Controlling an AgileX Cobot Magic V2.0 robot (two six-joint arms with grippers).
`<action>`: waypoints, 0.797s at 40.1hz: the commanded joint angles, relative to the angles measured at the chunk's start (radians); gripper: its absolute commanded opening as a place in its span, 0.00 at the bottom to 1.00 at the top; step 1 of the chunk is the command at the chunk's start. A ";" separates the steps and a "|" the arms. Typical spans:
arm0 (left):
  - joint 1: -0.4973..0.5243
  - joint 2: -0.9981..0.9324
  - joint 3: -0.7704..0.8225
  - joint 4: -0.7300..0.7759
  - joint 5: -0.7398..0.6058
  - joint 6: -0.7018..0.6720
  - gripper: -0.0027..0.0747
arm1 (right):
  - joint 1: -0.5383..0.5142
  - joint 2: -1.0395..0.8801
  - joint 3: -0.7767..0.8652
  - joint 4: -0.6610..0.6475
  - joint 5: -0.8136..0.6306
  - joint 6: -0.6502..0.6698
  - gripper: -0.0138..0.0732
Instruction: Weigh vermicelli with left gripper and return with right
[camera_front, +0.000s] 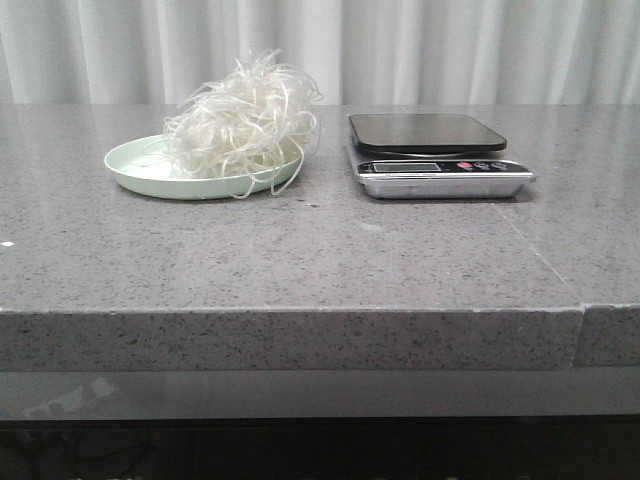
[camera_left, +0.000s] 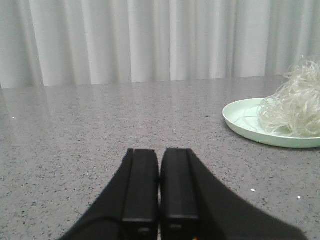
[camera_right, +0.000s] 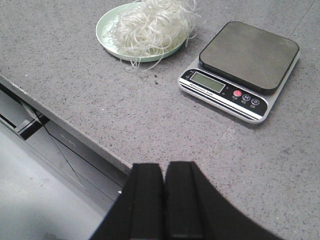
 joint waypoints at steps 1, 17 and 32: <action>0.002 -0.024 0.037 -0.011 -0.087 0.001 0.24 | -0.005 0.002 -0.026 -0.009 -0.063 0.000 0.34; 0.002 -0.024 0.037 -0.011 -0.087 0.001 0.24 | -0.039 -0.005 -0.013 -0.009 -0.067 0.000 0.34; 0.002 -0.024 0.037 -0.011 -0.087 0.001 0.24 | -0.402 -0.344 0.315 -0.008 -0.417 0.000 0.34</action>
